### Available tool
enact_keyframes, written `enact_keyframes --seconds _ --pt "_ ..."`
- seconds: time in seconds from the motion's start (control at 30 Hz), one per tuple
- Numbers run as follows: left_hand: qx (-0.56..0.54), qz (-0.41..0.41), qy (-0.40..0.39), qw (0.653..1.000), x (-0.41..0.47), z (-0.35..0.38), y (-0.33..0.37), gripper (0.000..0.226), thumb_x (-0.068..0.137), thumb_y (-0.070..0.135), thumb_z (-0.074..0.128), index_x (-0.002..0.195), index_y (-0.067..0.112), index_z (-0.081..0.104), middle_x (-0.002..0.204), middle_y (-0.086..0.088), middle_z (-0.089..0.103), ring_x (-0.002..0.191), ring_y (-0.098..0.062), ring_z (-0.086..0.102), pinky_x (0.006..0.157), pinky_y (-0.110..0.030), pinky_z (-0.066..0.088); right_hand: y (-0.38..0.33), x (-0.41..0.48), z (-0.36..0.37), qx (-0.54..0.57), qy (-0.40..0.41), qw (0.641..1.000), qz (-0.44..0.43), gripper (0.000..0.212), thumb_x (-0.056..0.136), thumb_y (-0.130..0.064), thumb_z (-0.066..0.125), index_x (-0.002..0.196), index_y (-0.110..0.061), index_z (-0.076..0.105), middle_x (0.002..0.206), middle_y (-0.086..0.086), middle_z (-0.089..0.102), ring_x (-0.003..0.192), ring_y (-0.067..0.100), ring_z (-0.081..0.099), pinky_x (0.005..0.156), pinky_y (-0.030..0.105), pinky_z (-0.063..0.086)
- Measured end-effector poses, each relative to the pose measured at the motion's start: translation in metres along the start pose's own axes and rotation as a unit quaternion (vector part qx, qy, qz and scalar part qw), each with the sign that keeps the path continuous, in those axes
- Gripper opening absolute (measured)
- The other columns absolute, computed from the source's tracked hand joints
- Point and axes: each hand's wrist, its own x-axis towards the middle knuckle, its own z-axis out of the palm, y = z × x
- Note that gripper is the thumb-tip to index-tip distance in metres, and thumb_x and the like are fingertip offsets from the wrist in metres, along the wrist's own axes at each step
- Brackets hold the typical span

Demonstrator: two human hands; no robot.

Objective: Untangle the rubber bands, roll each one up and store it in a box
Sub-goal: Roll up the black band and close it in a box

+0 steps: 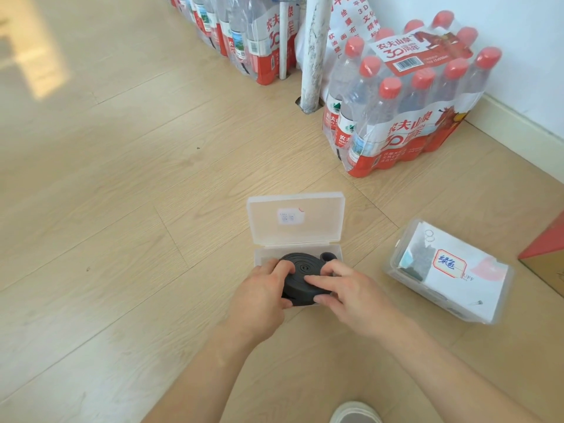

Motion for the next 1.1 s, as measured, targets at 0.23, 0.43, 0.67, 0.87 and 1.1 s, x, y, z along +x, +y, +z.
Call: enact_keyframes --seconds 0.23,0.43,0.67,0.87,1.1 --pt "0.061 0.044 0.235 0.969 0.027 -0.079 0.015 0.076 0.080 0.023 0.070 0.145 0.020 0.031 0.147 -0.007 0.036 0.134 -0.028 0.030 0.104 -0.044 0.038 -0.002 -0.002 0.000 0.074 0.021 0.996 0.053 0.037 0.088 -0.026 0.069 0.125 -0.031 0.064 0.111 -0.012 0.050 0.074 0.007 0.057 0.078 0.014 0.039" --pt "0.209 0.034 0.029 0.977 0.051 -0.082 0.018 0.069 0.080 0.057 0.061 0.137 0.026 0.037 0.123 0.000 0.054 0.117 -0.023 0.047 0.106 -0.043 0.030 -0.004 -0.010 0.011 0.160 0.130 0.967 0.147 0.031 0.072 -0.029 0.083 0.098 -0.029 0.066 0.100 -0.015 0.039 0.085 -0.008 0.046 0.073 0.006 0.032" --pt "0.217 0.044 -0.110 0.969 0.015 -0.014 0.003 0.074 0.070 0.062 0.068 0.114 0.014 0.033 0.155 -0.013 -0.001 0.145 -0.034 -0.002 0.110 -0.058 0.025 0.000 -0.014 0.029 0.307 0.161 0.897 0.273 0.072 0.064 -0.032 0.088 0.118 -0.026 0.041 0.117 -0.007 0.051 0.108 0.012 0.054 0.082 0.027 0.045" --pt "0.198 0.109 -0.010 0.974 0.020 -0.001 -0.008 0.062 0.056 0.062 0.072 0.083 0.014 0.044 0.127 -0.023 0.049 0.110 -0.042 0.050 0.069 -0.049 0.053 0.011 -0.019 0.024 0.261 0.081 0.944 0.184 0.116 0.062 -0.031 0.086 0.148 -0.047 0.010 0.140 -0.006 0.033 0.126 0.001 0.038 0.100 0.011 0.034" --pt "0.206 0.127 0.019 0.970 0.024 -0.003 -0.009 0.057 0.058 0.062 0.058 0.082 0.013 0.045 0.124 -0.024 0.052 0.103 -0.041 0.055 0.064 -0.046 0.055 0.017 0.004 -0.004 -0.032 0.042 0.998 0.020 0.088 0.071 -0.043 0.082 0.145 -0.044 0.035 0.162 0.001 0.003 0.146 0.029 0.016 0.109 0.044 0.037"
